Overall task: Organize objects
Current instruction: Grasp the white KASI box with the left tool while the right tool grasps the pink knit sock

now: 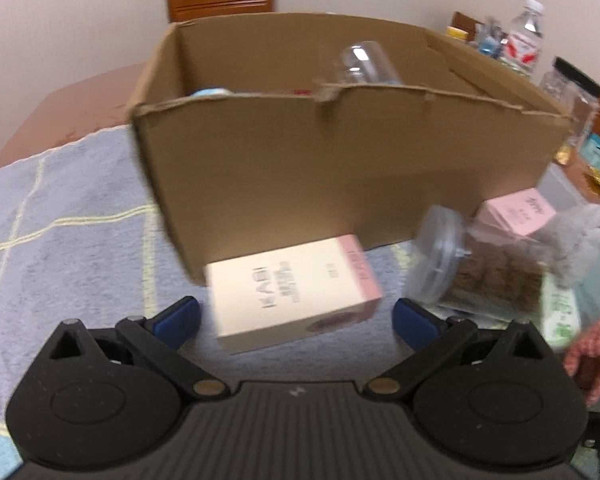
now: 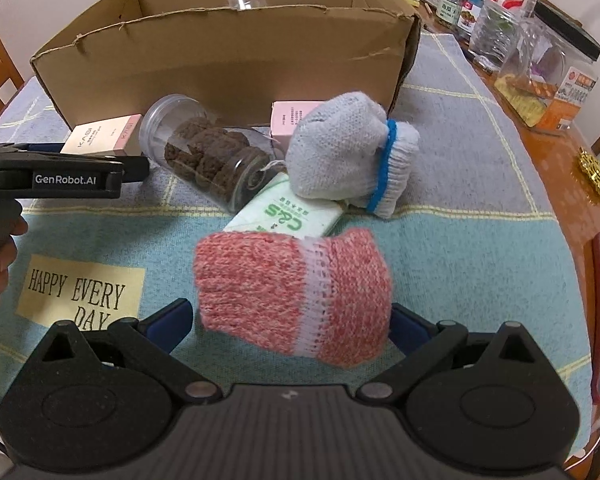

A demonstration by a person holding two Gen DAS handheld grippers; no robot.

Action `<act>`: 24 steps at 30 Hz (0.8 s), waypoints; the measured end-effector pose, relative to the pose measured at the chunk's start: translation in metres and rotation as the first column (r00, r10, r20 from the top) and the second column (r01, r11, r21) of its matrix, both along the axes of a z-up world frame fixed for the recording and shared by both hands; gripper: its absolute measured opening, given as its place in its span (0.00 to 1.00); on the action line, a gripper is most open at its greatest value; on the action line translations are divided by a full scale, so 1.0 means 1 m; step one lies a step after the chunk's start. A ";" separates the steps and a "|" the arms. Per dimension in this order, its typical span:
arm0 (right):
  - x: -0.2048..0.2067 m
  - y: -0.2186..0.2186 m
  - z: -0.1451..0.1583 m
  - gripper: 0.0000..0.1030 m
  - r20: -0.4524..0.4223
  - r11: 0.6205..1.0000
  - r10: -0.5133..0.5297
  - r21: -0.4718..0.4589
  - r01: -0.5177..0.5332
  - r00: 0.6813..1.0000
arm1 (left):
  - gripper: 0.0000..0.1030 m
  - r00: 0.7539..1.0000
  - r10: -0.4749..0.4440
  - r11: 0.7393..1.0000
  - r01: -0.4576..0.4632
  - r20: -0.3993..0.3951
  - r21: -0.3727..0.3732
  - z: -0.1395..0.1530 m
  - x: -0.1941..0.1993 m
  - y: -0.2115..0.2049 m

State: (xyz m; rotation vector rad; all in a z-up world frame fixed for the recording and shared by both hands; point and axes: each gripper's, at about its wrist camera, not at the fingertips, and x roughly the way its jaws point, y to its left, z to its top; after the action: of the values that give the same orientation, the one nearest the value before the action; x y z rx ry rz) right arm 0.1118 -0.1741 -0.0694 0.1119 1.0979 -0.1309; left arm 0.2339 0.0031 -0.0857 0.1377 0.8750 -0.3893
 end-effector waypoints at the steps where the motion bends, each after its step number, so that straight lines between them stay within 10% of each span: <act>1: 0.000 0.000 0.000 1.00 -0.002 1.000 0.001 -0.003 -0.001 1.000 | 0.99 1.000 0.015 1.000 -0.015 -0.001 0.003 0.000 0.002 0.005; 15: 0.010 0.002 -0.005 1.00 -0.009 1.000 -0.001 -0.028 0.000 1.000 | 0.99 0.996 0.085 0.996 -0.086 -0.019 -0.012 0.000 0.009 0.000; 24: 0.005 -0.004 0.005 0.82 -0.003 1.000 0.001 -0.008 -0.001 1.000 | 0.82 0.995 0.102 0.994 -0.103 -0.024 -0.041 0.005 0.012 0.010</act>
State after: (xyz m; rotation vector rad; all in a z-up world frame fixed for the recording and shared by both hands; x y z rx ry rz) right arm 0.1165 -0.1779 -0.0646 0.1040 1.0999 -0.1343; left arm 0.2459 0.0128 -0.0808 0.0497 0.8910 -0.3135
